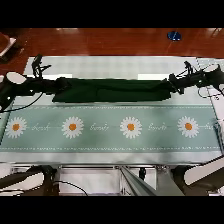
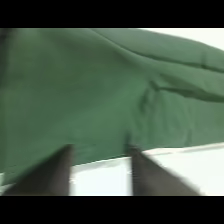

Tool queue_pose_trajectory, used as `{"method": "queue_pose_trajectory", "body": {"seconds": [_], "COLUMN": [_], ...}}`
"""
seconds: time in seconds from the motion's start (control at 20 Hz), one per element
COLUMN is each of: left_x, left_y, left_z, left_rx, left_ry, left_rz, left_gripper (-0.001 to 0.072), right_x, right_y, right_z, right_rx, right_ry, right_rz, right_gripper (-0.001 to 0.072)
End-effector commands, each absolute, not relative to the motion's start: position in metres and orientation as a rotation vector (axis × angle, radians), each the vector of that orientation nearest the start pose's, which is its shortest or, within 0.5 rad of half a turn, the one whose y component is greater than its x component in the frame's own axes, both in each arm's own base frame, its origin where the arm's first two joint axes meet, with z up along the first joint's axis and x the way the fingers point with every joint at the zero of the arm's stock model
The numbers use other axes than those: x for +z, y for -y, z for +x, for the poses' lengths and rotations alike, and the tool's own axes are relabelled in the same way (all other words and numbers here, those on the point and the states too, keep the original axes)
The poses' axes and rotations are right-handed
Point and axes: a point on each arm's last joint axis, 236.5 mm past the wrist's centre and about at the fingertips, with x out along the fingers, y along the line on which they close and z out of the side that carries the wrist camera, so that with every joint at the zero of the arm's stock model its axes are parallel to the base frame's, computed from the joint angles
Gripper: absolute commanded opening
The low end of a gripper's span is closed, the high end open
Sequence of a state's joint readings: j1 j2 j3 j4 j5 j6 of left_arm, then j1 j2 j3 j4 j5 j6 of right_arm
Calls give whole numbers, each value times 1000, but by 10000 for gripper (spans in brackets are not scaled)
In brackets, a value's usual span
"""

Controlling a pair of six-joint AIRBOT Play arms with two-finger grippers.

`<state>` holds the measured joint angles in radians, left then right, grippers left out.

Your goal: Fold the shirts.

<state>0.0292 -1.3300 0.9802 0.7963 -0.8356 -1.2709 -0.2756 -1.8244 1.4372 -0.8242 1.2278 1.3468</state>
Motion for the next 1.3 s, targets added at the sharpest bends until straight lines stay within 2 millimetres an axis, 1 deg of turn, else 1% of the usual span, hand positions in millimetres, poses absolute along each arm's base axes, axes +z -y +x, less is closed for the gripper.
{"method": "queue_pose_trajectory", "body": {"seconds": [0.0,0.1,0.2,0.3,0.35,0.5,0.55,0.65,0.75,0.85,0.9,1.0,1.1,1.15,1.2,1.25], "left_x": [-5,-4,-4,-7,-9,-16,-18,-23,-35,-49,-55,-67,-72,-71,-66,-56], "left_y": [146,170,205,248,271,344,370,419,461,495,511,534,545,545,541,534], "left_z": [415,409,402,395,392,380,375,364,347,316,299,271,249,247,252,260], "left_rx": [-398,-443,-501,-560,-594,-712,-761,-833,-886,-898,-932,-967,-990,-994,-993,-994], "left_ry": [-1066,-1067,-1059,-1062,-1069,-1113,-1122,-1148,-1206,-1327,-1348,-1366,-1402,-1405,-1409,-1415], "left_rz": [-527,-496,-448,-415,-399,-352,-328,-306,-302,-341,-316,-293,-298,-295,-305,-319], "left_gripper": [18,18,18,17,17,17,17,17,17,18,18,17,17,18,18,18], "right_x": [-30,-1,29,57,67,91,97,110,123,131,135,140,141,141,142,142], "right_y": [-14,-1,-3,-12,-18,-36,-41,-49,-55,-63,-68,-74,-73,-73,-73,-73], "right_z": [449,423,394,360,344,299,288,273,265,263,263,265,267,267,267,267], "right_rx": [310,277,263,250,237,213,217,226,246,275,297,325,322,321,321,324], "right_ry": [-1343,-1335,-1280,-1193,-1151,-1047,-1023,-973,-937,-914,-906,-886,-878,-876,-876,-875], "right_rz": [618,511,447,417,422,459,463,463,461,479,491,505,503,503,502,506], "right_gripper": [28,28,28,29,29,29,29,29,29,29,29,29,29,29,29,29]}}
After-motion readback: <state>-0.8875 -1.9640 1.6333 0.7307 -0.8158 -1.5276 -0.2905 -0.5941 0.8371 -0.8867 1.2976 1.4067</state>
